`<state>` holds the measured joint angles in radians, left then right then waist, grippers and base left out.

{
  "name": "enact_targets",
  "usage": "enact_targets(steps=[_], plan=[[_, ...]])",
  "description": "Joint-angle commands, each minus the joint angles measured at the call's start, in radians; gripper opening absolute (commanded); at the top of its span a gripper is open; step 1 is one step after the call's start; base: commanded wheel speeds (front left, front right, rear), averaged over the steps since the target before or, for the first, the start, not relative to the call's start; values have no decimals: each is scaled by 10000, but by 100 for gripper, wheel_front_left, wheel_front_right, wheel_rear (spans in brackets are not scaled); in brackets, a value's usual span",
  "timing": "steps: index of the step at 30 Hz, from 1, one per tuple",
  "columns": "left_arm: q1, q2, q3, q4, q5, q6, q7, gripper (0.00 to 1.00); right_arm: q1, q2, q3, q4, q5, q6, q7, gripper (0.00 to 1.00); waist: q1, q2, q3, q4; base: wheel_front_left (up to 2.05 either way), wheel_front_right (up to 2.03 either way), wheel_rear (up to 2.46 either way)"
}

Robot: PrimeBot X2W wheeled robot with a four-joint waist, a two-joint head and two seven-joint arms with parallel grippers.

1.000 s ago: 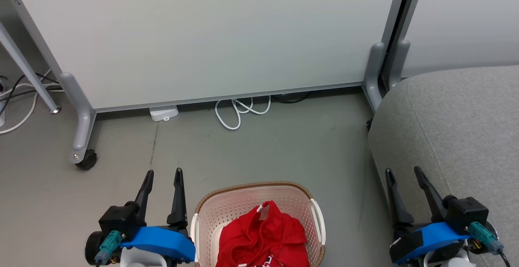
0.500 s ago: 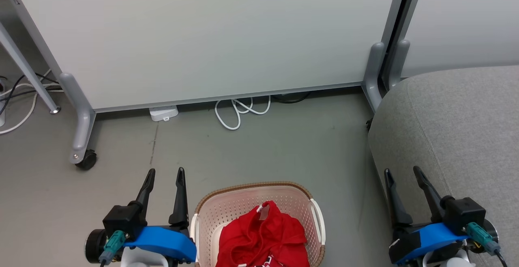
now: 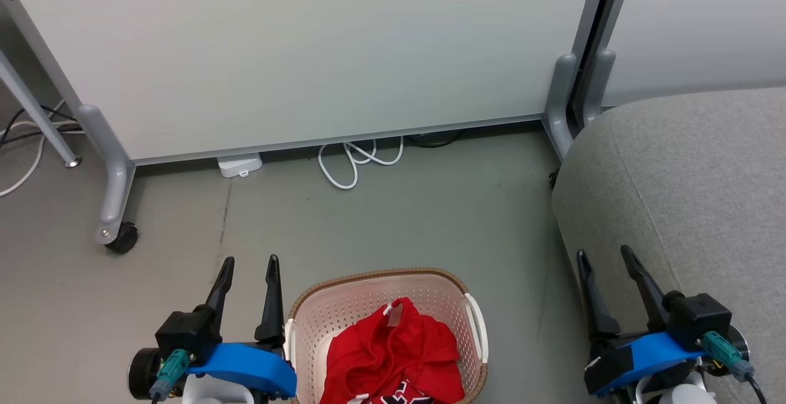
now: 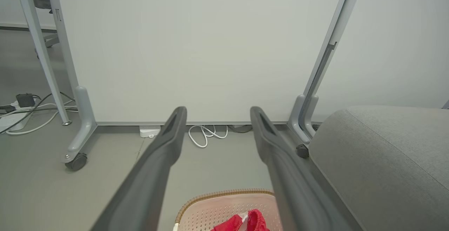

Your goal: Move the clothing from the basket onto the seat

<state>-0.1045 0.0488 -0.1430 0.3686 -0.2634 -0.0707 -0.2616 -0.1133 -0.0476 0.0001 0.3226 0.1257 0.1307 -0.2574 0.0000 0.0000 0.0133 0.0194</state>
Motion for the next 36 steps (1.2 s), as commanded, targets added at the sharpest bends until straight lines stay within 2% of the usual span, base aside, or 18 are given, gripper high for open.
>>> enact_targets(steps=[1,11,18,30,36], plan=[[-147,28,29,32,54,-5,-52,100,-109,-49,59,-20,101,2,-43,100,0,0,103,-103,0,0,0],[-465,38,19,763,32,-196,-50,100,-559,-47,687,-187,157,1,-70,100,0,0,901,-963,0,0,0],[-1011,50,-72,1568,24,-360,-50,100,-975,-41,1106,-393,209,1,-73,100,0,0,1911,-1668,0,0,0],[-2684,299,-802,4026,104,-586,-51,100,-1827,-35,1754,-853,344,1,-87,100,0,0,3761,-2778,0,0,0],[-3554,620,-1139,5020,77,-599,-51,100,-2071,-34,2064,-1212,651,1,-94,100,0,0,4716,-3322,0,0,0]])
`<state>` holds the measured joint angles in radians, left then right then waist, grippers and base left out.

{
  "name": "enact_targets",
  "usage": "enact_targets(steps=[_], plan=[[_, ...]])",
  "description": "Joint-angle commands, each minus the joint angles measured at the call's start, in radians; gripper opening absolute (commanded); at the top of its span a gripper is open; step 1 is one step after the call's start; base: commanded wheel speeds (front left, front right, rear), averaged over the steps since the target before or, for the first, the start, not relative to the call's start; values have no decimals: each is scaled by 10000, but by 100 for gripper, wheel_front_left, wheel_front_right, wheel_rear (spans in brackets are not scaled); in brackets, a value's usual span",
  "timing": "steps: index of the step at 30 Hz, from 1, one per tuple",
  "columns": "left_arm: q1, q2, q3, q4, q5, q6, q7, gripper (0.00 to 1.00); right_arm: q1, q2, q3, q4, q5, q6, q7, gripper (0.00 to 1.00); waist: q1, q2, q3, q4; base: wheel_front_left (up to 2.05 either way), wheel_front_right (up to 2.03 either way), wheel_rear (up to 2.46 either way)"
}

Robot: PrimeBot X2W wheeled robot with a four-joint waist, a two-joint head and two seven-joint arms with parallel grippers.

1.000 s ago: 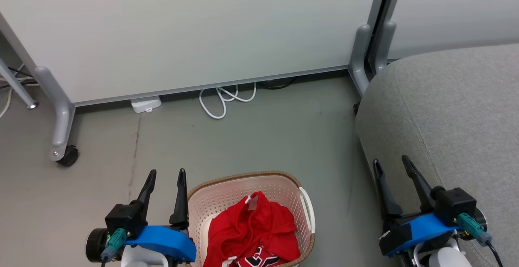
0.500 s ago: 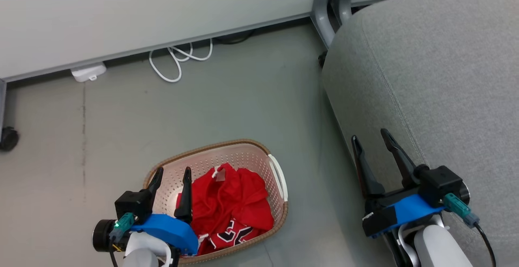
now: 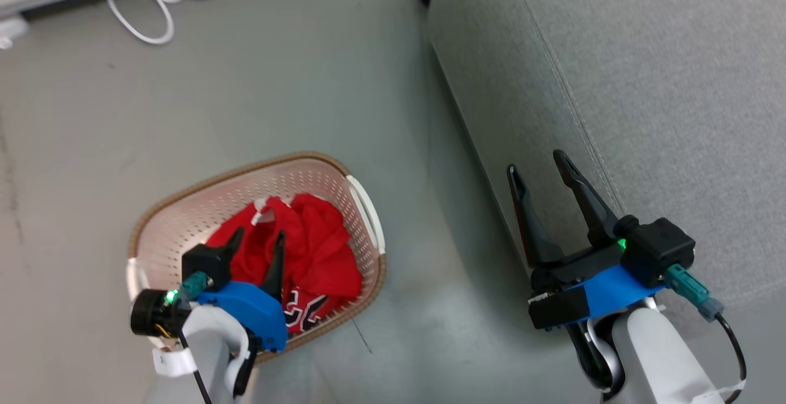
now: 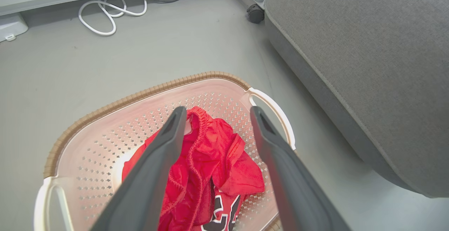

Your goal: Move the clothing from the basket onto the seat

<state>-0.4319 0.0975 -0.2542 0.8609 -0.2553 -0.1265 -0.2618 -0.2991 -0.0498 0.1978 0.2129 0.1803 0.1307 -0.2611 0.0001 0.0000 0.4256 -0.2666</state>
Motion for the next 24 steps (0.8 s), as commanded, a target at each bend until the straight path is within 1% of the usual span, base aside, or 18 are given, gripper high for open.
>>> enact_targets(steps=[1,10,19,24], plan=[[-423,179,-92,242,3,-35,-49,100,-250,-9,102,-184,142,1,-56,100,-1,0,729,-531,0,0,0],[-1691,741,-721,1512,-68,-43,-3,100,-799,-8,735,-865,628,1,-58,100,-1,0,2108,-1171,0,0,0],[-2710,1288,-838,2226,-79,-21,-23,100,-950,-8,1077,-1342,1111,1,-57,100,-1,0,3352,-1591,0,0,0],[-3077,1541,-805,2527,-87,134,-31,100,-993,-8,1225,-1506,1363,1,-58,100,-1,0,3742,-1784,0,0,0]])
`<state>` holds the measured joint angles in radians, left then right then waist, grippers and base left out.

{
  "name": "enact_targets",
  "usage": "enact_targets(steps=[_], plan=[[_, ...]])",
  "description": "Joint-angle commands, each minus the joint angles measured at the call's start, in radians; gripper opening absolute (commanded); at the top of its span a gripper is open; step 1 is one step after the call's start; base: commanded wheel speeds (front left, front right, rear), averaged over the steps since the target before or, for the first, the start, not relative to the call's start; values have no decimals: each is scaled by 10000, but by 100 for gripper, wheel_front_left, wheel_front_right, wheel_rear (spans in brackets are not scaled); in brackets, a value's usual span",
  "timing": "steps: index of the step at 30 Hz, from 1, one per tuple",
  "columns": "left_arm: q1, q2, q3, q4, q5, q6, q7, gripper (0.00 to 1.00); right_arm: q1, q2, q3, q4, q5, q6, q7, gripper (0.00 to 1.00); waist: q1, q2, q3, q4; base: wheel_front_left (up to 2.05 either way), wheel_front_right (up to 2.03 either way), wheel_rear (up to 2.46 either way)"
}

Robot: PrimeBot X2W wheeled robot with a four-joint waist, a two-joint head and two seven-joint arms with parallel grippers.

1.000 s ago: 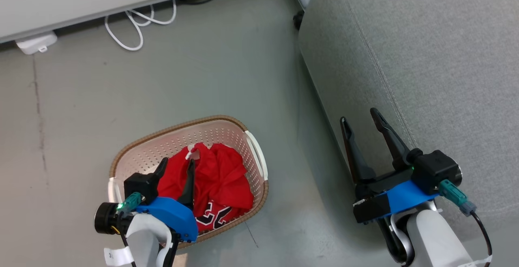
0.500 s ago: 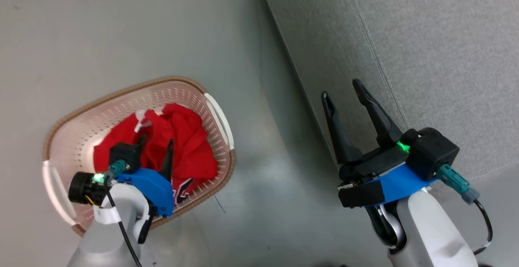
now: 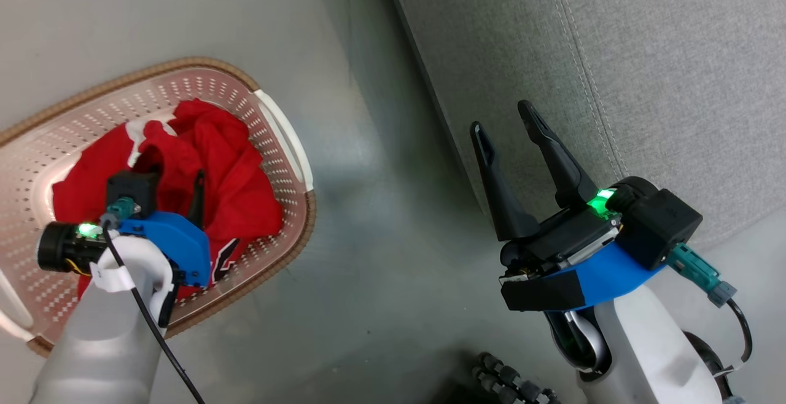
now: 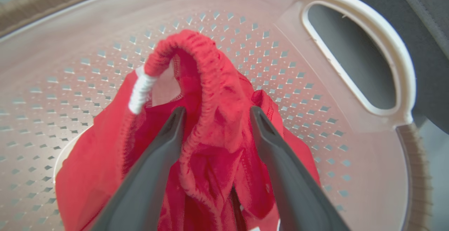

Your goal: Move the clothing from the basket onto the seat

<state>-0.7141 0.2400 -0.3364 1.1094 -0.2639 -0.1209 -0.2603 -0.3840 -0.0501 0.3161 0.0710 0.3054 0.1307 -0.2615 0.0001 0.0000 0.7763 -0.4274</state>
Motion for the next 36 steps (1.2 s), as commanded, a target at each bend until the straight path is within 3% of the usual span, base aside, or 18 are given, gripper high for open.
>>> enact_targets(steps=[1,12,14,15,17,36], plan=[[-300,160,28,101,-16,102,-47,100,-167,-4,84,-109,154,1,-54,100,-1,0,290,-208,0,0,0],[-722,210,-23,674,-122,246,-38,100,-196,-4,140,-191,291,1,-54,100,-1,0,457,-280,0,0,0],[-771,193,-43,760,-162,241,-38,79,-193,-4,143,-197,299,1,-54,100,-1,0,455,-287,0,0,0],[-786,182,-62,795,-166,237,-39,45,-197,-4,138,-201,312,1,-54,100,-1,0,456,-286,0,0,0],[-816,161,-104,854,-152,230,-41,0,-211,-4,125,-210,319,1,-54,100,-1,0,464,-278,0,0,0],[-629,-169,-317,910,-398,73,-61,0,-271,-6,-22,79,46,1,-55,100,-1,0,-135,78,0,0,0]])
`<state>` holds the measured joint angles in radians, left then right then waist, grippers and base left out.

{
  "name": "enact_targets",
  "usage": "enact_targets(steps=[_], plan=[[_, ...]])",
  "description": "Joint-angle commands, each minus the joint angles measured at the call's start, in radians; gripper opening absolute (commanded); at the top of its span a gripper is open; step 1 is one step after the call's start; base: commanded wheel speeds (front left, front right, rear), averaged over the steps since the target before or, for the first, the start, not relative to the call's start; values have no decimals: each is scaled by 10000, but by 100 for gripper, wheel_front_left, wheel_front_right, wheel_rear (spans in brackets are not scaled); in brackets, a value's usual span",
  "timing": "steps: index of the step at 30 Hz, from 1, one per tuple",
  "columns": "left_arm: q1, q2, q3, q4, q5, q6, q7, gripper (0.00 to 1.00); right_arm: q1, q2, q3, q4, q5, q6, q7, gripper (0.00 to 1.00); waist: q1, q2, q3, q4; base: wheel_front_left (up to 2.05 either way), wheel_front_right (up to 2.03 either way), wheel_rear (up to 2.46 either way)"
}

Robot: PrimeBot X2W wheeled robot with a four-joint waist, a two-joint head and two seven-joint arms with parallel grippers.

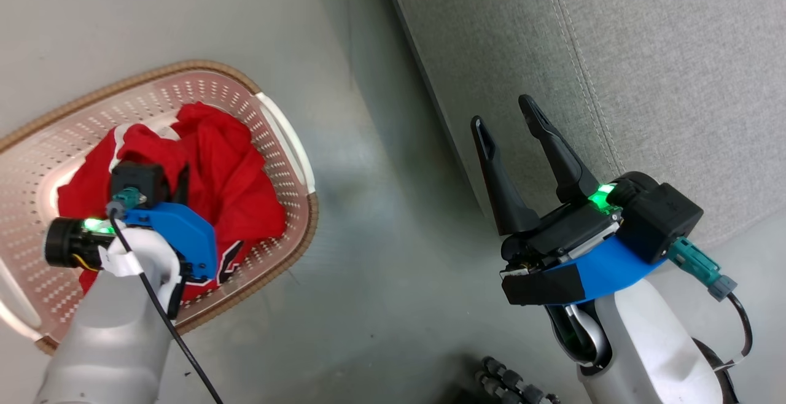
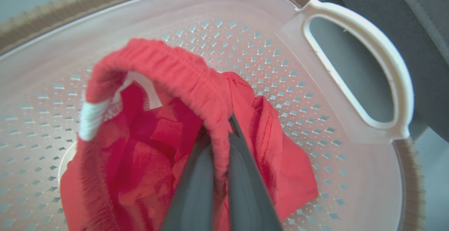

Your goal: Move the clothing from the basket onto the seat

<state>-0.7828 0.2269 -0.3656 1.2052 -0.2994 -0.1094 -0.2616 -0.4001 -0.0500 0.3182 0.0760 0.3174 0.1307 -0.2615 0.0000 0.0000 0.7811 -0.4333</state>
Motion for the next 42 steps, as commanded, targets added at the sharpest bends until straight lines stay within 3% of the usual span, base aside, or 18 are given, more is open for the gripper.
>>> enact_targets(steps=[1,8,23,32,42], plan=[[106,-98,-38,-80,-61,-54,-48,0,-120,-8,-56,57,-113,1,-55,100,0,0,-288,210,0,0,0],[505,-572,-116,-441,-154,-113,-49,0,-56,-12,-188,390,-413,1,-53,100,0,0,-1398,790,0,0,0],[2215,-1623,-1073,-1806,-263,-206,-51,0,1050,-15,-669,1451,-1056,1,-47,100,0,0,-4917,2187,0,0,0],[2603,-1753,-2631,-3114,-1184,-214,-51,0,1760,-15,-821,1929,-1163,1,-47,100,0,0,-6450,3004,0,0,0],[1724,-1762,-4363,-4001,-2166,-214,-51,0,2388,-15,-919,2258,-1167,1,-37,100,0,0,-7569,3698,0,0,0]])
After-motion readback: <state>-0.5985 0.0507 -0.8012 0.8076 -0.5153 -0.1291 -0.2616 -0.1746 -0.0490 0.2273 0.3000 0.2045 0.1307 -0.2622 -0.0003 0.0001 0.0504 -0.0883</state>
